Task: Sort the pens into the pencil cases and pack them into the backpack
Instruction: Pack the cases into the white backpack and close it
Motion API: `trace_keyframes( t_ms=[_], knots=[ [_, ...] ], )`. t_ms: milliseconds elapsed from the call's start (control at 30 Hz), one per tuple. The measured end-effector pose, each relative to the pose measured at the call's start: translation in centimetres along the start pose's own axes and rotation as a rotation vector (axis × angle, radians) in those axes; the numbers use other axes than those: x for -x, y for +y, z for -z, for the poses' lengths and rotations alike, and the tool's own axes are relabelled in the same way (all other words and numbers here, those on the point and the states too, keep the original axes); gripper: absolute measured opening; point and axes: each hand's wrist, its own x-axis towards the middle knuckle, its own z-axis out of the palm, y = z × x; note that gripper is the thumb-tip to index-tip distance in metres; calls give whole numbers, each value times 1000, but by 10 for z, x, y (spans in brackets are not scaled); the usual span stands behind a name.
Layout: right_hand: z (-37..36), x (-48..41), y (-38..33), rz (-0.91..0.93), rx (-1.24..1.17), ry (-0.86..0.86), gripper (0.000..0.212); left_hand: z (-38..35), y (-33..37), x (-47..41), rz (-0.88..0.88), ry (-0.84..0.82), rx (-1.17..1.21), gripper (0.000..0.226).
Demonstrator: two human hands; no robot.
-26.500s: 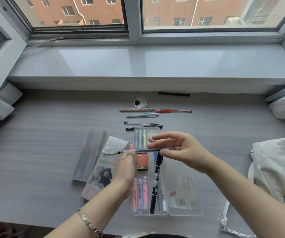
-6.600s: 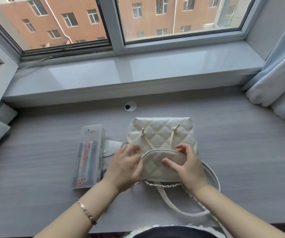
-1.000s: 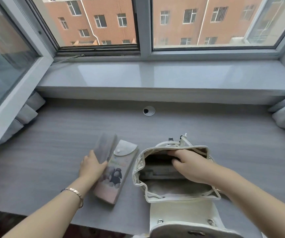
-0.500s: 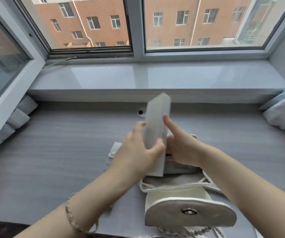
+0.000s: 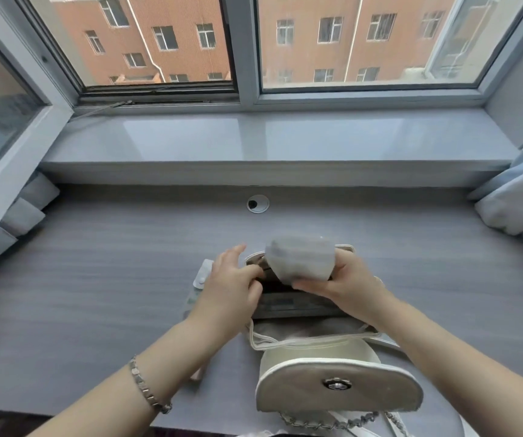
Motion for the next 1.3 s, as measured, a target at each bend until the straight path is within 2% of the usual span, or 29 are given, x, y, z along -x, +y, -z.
trace_keyframes(
  t_ms=[100,167,233,300,367,433,500,567,767,833,900,1000,1067,1100,1133,1200,1233,1300],
  knots=[
    [-2,3,10,117,409,-101,41,0,2,5,-1,-48,220,48],
    [-5,4,14,3,746,-175,37,3,0,5,-22,-114,294,66],
    [-11,-2,11,-165,1067,-260,36,6,-3,4,-41,-186,320,74],
    [-21,-10,8,-263,1242,-327,46,7,-3,4,-64,-214,321,77],
    [-28,-16,8,-313,1243,-414,59,6,-2,6,-65,-218,316,78],
    [-33,-19,12,-375,1079,-504,68,4,0,6,-78,-208,314,77],
    [-36,-22,21,-366,961,-488,59,2,2,6,-91,-192,325,78],
    [-42,-24,28,-395,991,-434,52,-1,2,8,-83,-186,324,78],
    [-73,-53,36,-640,1014,-443,62,-9,-3,12,-90,-162,380,81],
    [-75,-57,38,-647,969,-401,60,-9,-11,6,-32,-136,499,82],
    [-69,-50,36,-563,919,-351,58,-2,-14,4,48,-180,719,77],
    [-45,-28,15,-443,772,-286,41,11,-24,5,117,-273,1107,44],
    [-25,-13,-2,-402,732,-203,33,7,-42,4,272,-187,1266,32],
    [-16,-6,-9,-389,704,-161,32,-1,-55,3,370,-118,1142,35],
    [-9,0,-15,-386,668,-132,31,-11,-69,2,462,-91,824,43],
    [1,7,-22,-381,595,-105,30,-29,-87,4,604,-232,135,78],
    [4,8,-22,-369,574,-102,31,-38,-91,6,604,-260,-58,95],
    [7,11,-20,-357,545,-92,32,-47,-92,12,577,-213,-141,107]
  ],
)
